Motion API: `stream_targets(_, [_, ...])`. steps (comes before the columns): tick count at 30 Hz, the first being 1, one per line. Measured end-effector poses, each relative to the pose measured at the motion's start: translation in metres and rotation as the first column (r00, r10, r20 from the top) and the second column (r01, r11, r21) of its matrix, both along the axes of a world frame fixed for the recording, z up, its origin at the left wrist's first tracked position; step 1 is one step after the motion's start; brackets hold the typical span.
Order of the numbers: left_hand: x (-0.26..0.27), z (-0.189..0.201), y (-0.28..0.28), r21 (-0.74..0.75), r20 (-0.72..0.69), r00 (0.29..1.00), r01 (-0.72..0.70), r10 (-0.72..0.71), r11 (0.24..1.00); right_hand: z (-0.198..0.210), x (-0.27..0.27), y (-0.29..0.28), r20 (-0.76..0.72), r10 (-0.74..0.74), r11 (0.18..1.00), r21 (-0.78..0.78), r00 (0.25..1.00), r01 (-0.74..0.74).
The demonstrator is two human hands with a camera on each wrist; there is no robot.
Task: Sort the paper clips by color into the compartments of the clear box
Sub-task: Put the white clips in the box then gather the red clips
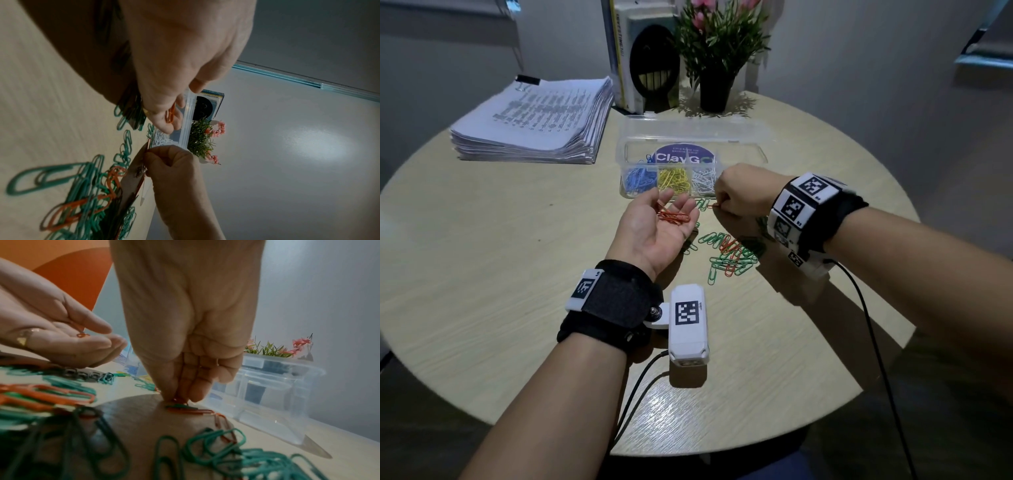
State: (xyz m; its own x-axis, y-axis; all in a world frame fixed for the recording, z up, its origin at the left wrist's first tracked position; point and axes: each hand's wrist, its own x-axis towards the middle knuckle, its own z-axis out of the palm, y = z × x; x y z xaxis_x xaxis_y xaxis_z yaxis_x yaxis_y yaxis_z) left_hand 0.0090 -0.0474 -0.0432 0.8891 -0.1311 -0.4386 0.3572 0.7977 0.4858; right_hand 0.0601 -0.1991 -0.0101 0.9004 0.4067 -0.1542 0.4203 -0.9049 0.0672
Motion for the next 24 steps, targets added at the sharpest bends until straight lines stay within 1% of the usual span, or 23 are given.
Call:
stream_targets(2, [0.0, 0.0, 0.0, 0.005, 0.003, 1.0, 0.008, -0.008, 1.0, 0.001, 0.0, 0.001, -0.009, 0.009, 1.0, -0.014, 1.0, -0.009])
stream_targets(4, [0.0, 0.0, 0.0, 0.015, 0.003, 1.0, 0.021, -0.021, 1.0, 0.004, 0.001, 0.0, 0.001, -0.012, 0.999, 0.037, 1.0, 0.012])
stream_targets(7, [-0.001, 0.0, -0.002, 0.02, 0.012, 0.999, 0.041, -0.042, 0.999, 0.014, -0.002, 0.005, -0.02, -0.038, 0.968, 0.248, 0.999, 0.042])
stream_targets(9, [0.0, -0.001, -0.003, -0.025, 0.027, 0.998, 0.05, -0.049, 0.998, 0.021, -0.009, 0.014, -0.127, -0.002, 0.907, 0.419, 0.992, 0.055])
stream_targets(10, [0.0, 0.0, -0.003, -0.059, 0.032, 0.998, 0.053, -0.051, 0.997, 0.024, -0.014, 0.019, -0.176, 0.029, 0.878, 0.475, 0.984, 0.059])
stream_targets(12, [-0.001, -0.001, -0.004, -0.107, 0.032, 0.998, 0.053, -0.05, 0.993, 0.028, -0.02, 0.024, -0.23, 0.049, 0.853, 0.515, 0.972, 0.079])
stream_targets(13, [-0.001, -0.001, -0.004, -0.11, 0.028, 0.998, 0.052, -0.049, 0.993, 0.029, -0.02, 0.022, -0.23, 0.028, 0.856, 0.509, 0.973, 0.096])
stream_targets(15, [-0.002, -0.001, -0.003, -0.07, 0.016, 0.999, 0.052, -0.051, 0.996, 0.031, -0.014, 0.014, -0.199, -0.067, 0.877, 0.456, 0.978, 0.152])
stream_targets(16, [-0.002, 0.0, -0.003, -0.051, 0.011, 0.999, 0.054, -0.053, 0.997, 0.033, -0.011, 0.008, -0.175, -0.125, 0.899, 0.396, 0.977, 0.186])
stream_targets(18, [-0.003, 0.002, -0.003, -0.04, 0.006, 0.999, 0.054, -0.054, 0.998, 0.034, -0.006, -0.004, -0.107, -0.238, 0.943, 0.214, 0.965, 0.256])
stream_targets(19, [-0.003, 0.002, -0.002, -0.037, 0.003, 0.999, 0.054, -0.054, 0.998, 0.033, -0.005, -0.009, -0.077, -0.275, 0.951, 0.124, 0.958, 0.283])
stream_targets(21, [-0.002, 0.002, -0.002, -0.034, -0.002, 0.999, 0.05, -0.05, 0.998, 0.027, -0.003, -0.016, -0.058, -0.325, 0.945, 0.009, 0.944, 0.326])
stream_targets(24, [-0.002, 0.002, -0.002, -0.037, -0.002, 0.999, 0.047, -0.047, 0.998, 0.019, -0.001, -0.019, -0.042, -0.364, 0.93, -0.076, 0.931, 0.36])
